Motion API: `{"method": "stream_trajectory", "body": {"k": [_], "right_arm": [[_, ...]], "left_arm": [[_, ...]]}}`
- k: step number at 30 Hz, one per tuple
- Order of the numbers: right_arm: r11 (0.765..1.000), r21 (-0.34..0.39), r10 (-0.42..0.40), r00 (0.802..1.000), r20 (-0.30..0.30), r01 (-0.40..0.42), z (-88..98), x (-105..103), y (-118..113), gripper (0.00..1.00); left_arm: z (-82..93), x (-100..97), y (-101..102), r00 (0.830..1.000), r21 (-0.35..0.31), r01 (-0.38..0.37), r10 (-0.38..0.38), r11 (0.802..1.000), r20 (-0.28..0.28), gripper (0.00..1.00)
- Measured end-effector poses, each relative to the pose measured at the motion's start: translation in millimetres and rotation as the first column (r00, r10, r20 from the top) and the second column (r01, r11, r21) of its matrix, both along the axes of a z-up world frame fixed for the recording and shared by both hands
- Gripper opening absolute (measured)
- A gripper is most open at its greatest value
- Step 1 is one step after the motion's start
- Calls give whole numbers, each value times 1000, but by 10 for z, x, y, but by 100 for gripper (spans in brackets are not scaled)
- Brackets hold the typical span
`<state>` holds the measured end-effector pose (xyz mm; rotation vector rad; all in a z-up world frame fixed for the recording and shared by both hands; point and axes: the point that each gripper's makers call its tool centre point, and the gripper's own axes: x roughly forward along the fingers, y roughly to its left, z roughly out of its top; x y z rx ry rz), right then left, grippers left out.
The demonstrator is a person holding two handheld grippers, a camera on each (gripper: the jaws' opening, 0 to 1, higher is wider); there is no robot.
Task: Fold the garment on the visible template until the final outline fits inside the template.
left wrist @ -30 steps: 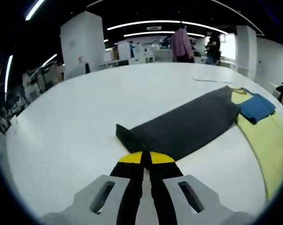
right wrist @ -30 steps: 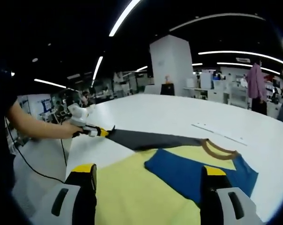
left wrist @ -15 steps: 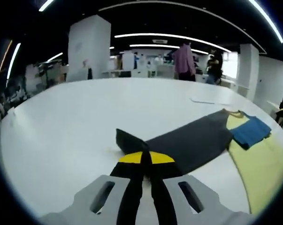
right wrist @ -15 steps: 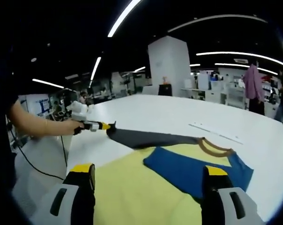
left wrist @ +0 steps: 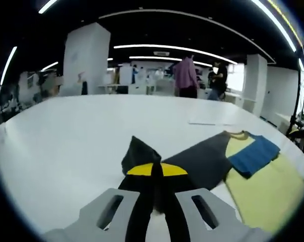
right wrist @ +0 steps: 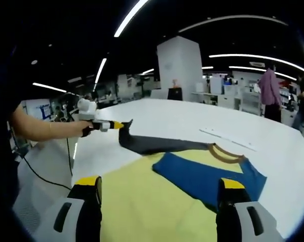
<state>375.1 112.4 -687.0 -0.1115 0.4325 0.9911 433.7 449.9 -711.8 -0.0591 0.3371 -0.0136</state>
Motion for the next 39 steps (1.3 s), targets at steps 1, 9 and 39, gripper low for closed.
{"method": "stream_trajectory", "body": {"k": [1, 9, 39], "right_arm": [[1000, -2, -2, 1000, -2, 2, -6, -5, -6, 94], [1000, 0, -11, 1000, -12, 11, -46, -51, -35, 94], [998, 1, -69, 997, -29, 69, -112, -161, -243, 94]], "left_arm": [[23, 25, -43, 1000, -4, 8, -8, 1000, 7, 1], [155, 192, -297, 997, -18, 64, -63, 998, 37, 0], [333, 681, -1363, 959, -28, 280, -279, 959, 54, 0]]}}
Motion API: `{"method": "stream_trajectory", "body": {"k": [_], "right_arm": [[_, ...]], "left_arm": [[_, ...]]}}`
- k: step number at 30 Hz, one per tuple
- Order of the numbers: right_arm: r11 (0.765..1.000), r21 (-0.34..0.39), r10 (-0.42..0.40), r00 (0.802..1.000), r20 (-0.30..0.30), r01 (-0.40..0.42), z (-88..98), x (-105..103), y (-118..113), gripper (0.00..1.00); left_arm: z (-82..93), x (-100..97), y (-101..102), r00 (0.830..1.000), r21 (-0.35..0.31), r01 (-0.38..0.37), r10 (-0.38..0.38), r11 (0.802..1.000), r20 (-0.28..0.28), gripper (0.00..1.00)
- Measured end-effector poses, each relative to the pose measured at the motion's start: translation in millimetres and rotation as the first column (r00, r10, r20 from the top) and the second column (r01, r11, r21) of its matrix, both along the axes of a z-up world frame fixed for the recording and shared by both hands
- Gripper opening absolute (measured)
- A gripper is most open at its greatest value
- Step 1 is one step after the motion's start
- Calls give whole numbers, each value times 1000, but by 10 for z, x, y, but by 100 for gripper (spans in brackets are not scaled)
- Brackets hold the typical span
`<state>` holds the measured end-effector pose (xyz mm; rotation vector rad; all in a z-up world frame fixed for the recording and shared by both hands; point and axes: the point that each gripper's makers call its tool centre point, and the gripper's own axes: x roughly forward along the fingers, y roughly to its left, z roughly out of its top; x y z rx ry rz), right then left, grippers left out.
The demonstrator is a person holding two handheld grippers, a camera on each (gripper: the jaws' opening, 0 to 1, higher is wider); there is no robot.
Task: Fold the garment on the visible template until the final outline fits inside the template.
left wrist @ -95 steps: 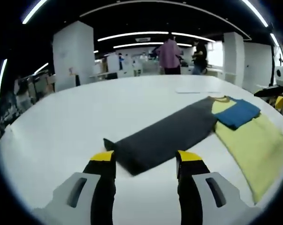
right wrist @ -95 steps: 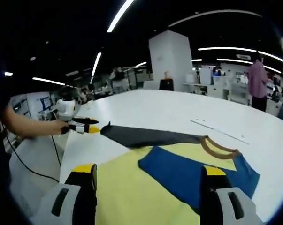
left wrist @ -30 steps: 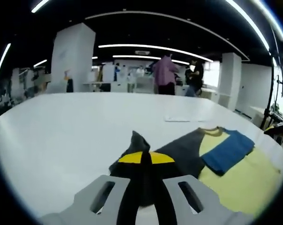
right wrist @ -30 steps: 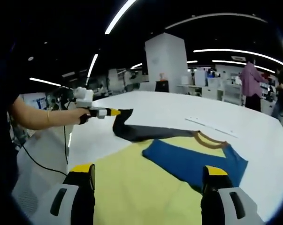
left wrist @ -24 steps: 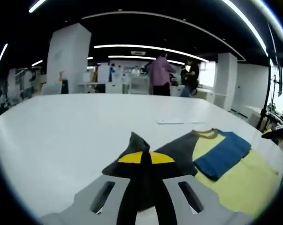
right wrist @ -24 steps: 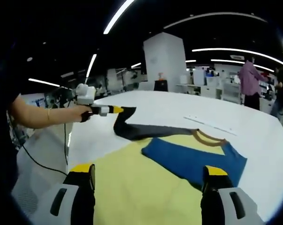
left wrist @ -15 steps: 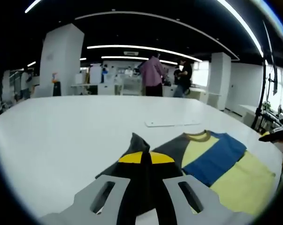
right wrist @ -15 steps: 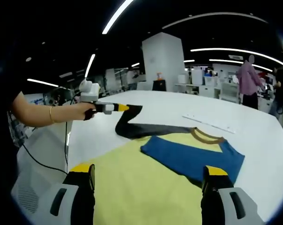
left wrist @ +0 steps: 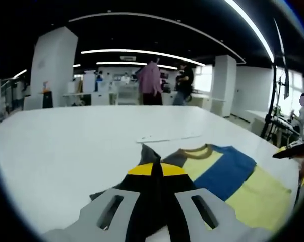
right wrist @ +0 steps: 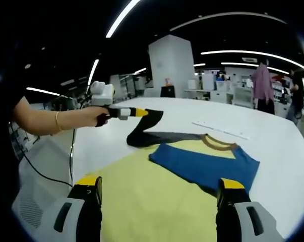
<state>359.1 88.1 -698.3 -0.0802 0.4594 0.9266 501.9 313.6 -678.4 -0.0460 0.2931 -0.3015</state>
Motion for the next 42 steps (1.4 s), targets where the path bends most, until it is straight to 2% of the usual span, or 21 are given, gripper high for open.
{"method": "stream_trajectory", "body": {"k": [8, 11, 13, 18, 21, 29, 32, 42], "right_arm": [[1000, -1, -18, 1000, -18, 18, -61, -7, -62, 93], [1000, -2, -29, 999, -27, 29, -84, -14, -88, 93], [999, -2, -33, 999, -27, 33, -94, -16, -104, 93], [999, -2, -43, 999, -32, 43, -108, -18, -135, 93], [999, -2, -54, 998, -35, 54, -114, -12, -155, 93], [998, -1, -70, 996, -50, 70, -157, -42, -203, 92], [997, -5, -77, 995, -56, 76, -178, -51, -225, 92], [995, 4, -97, 993, -69, 97, -219, -61, -275, 91]], "left_arm": [[49, 157, -289, 999, -29, 41, -40, 999, 9, 0], [75, 203, -352, 999, -18, 31, -30, 999, 12, 0], [115, 237, -429, 999, -55, 41, -40, 998, 21, 0], [179, 290, -633, 997, -29, 73, -72, 997, 39, 0], [236, 325, -780, 994, -38, 101, -99, 994, 57, 0], [239, 385, -1137, 988, -55, 148, -145, 987, 57, 0], [247, 413, -1281, 986, -99, 162, -157, 982, 57, 0], [190, 440, -1641, 975, -85, 220, -216, 972, 54, 0]]}}
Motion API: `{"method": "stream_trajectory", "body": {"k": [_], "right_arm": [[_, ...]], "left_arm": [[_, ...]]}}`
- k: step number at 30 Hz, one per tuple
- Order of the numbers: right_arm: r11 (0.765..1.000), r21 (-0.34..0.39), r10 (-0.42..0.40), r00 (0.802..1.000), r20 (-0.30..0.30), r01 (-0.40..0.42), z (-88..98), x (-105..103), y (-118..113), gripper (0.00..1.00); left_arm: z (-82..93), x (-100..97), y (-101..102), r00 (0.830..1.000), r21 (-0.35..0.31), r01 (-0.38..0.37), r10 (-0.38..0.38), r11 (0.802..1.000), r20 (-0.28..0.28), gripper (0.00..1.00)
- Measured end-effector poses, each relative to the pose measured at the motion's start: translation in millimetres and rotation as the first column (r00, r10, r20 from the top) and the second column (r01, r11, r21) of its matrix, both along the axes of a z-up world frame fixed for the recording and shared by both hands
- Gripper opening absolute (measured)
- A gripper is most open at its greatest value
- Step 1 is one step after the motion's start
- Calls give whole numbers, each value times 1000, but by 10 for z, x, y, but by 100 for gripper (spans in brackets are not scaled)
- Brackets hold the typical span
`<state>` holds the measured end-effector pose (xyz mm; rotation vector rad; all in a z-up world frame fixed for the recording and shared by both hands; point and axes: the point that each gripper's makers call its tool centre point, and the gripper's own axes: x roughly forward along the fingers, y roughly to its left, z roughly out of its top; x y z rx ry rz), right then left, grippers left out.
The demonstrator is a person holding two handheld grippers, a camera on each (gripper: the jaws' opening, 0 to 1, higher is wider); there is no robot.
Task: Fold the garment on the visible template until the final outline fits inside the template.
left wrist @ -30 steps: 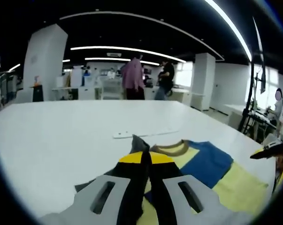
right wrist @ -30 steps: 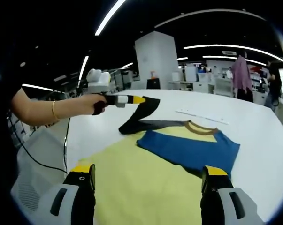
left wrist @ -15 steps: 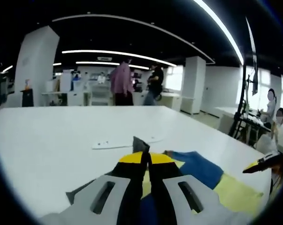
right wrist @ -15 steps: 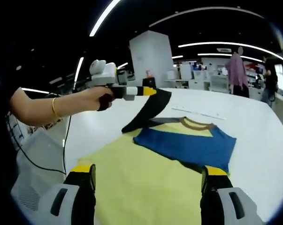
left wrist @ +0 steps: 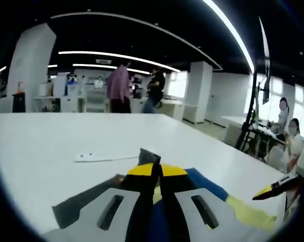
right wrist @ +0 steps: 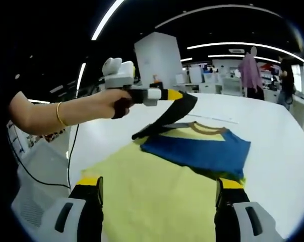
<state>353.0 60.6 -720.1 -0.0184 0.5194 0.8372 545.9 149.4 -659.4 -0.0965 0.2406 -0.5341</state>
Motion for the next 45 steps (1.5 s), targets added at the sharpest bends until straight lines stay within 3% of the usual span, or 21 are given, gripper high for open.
{"method": "stream_trajectory", "body": {"k": [11, 23, 33, 38, 45], "right_arm": [[1000, -2, -23, 1000, -15, 23, -68, -10, -86, 91], [999, 1, -44, 999, -26, 44, -120, -7, -163, 91], [998, 0, -69, 997, -34, 69, -157, -17, -263, 90], [996, 1, -84, 996, -36, 84, -167, -14, -305, 90], [996, 3, -88, 995, -39, 88, -174, -21, -326, 91]], "left_arm": [[76, -17, -415, 995, 2, 95, -95, 995, 42, 0], [-69, -116, -878, 982, 13, 185, -185, 983, 21, 0], [-246, -155, -1132, 973, 12, 230, -230, 973, -21, 0], [-228, -210, -1284, 963, -17, 268, -268, 963, -13, 0], [-345, -270, -1418, 954, 4, 297, -296, 955, -39, 0]]}}
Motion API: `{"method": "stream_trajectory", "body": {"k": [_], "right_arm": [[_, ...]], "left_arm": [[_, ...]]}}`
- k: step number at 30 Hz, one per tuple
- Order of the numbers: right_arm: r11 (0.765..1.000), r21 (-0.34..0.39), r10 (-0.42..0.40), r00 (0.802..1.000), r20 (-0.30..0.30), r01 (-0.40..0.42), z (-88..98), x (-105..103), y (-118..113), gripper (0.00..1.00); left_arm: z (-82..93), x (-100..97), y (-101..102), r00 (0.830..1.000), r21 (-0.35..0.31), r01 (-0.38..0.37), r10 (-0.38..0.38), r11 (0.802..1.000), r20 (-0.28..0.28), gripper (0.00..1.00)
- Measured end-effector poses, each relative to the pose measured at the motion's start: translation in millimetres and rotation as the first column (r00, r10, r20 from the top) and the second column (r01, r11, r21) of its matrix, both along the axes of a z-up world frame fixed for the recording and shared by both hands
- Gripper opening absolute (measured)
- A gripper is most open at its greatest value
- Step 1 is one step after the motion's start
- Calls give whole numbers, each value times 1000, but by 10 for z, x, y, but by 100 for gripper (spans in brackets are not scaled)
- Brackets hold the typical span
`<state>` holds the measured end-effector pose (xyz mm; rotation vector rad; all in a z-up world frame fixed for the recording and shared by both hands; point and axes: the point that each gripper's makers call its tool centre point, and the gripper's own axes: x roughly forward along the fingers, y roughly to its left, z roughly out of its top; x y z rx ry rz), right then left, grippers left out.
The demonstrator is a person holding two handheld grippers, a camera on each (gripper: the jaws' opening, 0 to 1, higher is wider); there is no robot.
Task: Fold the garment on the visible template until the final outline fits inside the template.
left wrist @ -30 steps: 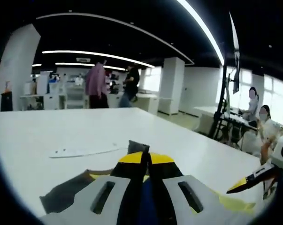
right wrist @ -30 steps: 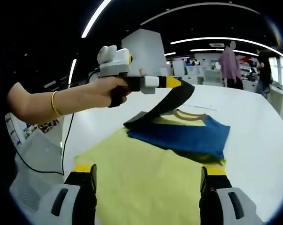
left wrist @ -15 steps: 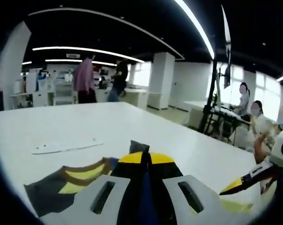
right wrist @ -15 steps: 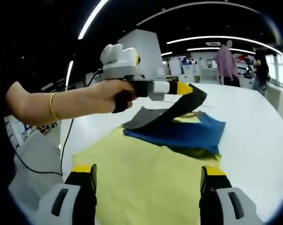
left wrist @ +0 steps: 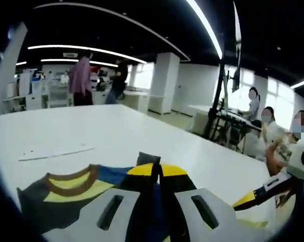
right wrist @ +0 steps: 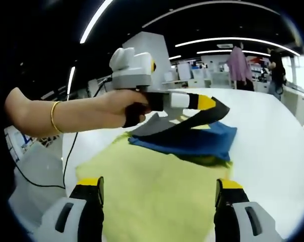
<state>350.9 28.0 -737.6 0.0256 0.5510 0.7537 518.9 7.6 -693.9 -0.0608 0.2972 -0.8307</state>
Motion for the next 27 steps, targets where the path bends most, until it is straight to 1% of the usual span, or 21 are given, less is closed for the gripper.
{"method": "stream_trajectory", "body": {"k": [7, 8, 12, 16, 18, 21, 25, 27], "right_arm": [[1000, -3, -15, 1000, 0, 15, -2, 11, -66, 91], [1000, -3, -16, 1000, 0, 16, -1, 11, -65, 91], [1000, -2, -19, 1000, -1, 19, -1, 3, -79, 91], [1000, -3, -18, 1000, -5, 18, -7, -5, -79, 91], [1000, -3, -17, 1000, -5, 17, -4, -8, -75, 91], [1000, -2, -16, 1000, -2, 16, 10, -2, -70, 91], [1000, -6, -11, 1000, 4, 11, 28, 8, -68, 91], [1000, -11, -8, 1000, 7, 8, 41, 13, -72, 92]], "left_arm": [[-18, -169, -189, 998, 1, 69, -69, 998, -3, 0], [-48, -215, -220, 996, 12, 88, -88, 996, -4, 0], [-178, -312, -265, 993, 51, 117, -116, 992, -16, 0], [-282, -391, -262, 989, 74, 144, -142, 987, -35, 1], [-313, -404, -254, 989, 83, 147, -144, 986, -38, 2], [-313, -417, -231, 988, 84, 149, -146, 985, -39, 11], [-246, -390, -183, 991, 83, 134, -133, 987, -11, 35], [-220, -386, -161, 991, 82, 132, -132, 988, -6, 43]]}}
